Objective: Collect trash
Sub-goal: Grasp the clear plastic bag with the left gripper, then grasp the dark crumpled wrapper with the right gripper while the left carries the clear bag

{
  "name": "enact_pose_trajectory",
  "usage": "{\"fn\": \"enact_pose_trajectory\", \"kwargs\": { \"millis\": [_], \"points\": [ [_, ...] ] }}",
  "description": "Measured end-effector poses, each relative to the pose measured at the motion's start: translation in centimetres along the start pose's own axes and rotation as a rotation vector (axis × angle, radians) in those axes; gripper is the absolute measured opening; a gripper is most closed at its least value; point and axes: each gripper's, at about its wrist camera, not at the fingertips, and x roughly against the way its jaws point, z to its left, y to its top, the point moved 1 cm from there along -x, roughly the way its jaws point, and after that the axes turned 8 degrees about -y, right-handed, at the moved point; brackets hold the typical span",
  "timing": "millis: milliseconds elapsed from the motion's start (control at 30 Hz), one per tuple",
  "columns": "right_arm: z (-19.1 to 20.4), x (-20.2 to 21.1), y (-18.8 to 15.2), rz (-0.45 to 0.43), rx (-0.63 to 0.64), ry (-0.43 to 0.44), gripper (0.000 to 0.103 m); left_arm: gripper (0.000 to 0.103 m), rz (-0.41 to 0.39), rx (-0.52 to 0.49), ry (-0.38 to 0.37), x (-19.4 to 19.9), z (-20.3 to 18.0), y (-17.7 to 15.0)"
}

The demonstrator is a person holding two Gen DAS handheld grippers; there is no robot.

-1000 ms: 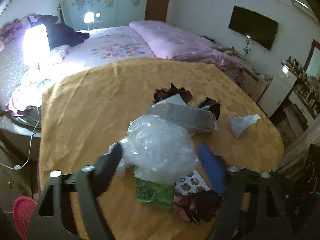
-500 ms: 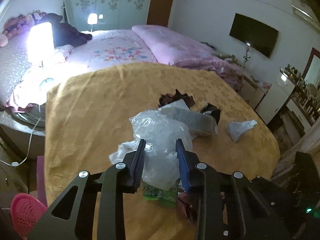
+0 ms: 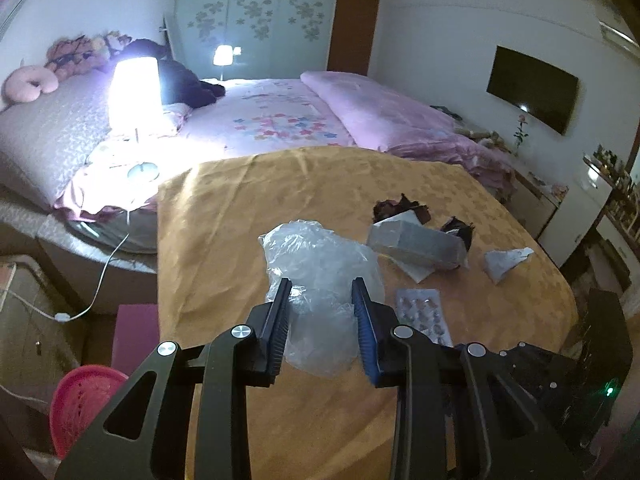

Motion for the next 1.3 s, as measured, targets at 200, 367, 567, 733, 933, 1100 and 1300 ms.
{"fn": "enact_pose_trajectory", "kwargs": {
  "millis": [200,367,567,733,933,1100,1300],
  "points": [
    [0.1,-0.1,0.4,0.007,-0.005,0.023,0.031,0.029,-0.009,0.022,0.028,1.4,1.3,-1.3],
    [0.6,0.8,0.6,-0.012,-0.005,0.042,0.030,0.029,-0.017,0.036,0.056,2.7,2.3,-2.4],
    [1.8,2.3,1.0,-0.046,0.018,0.077,0.030,0.029,-0.034,0.057,0.089,4.7,3.4,-3.7],
    [3.0,2.3,1.4,-0.046,0.044,0.101,0.029,0.029,-0.038,0.085,0.123,6.3,4.8,-5.2],
    [4.3,1.3,1.5,-0.020,0.068,0.117,0.030,0.029,-0.030,0.140,0.148,7.4,6.7,-6.6],
    [4.9,0.1,1.6,0.010,0.079,0.112,0.032,0.029,-0.032,0.163,0.154,7.8,7.5,-7.2],
    [5.2,0.3,1.8,0.009,0.090,0.100,0.031,0.029,-0.043,0.168,0.172,8.6,7.8,-7.6]
  ]
}}
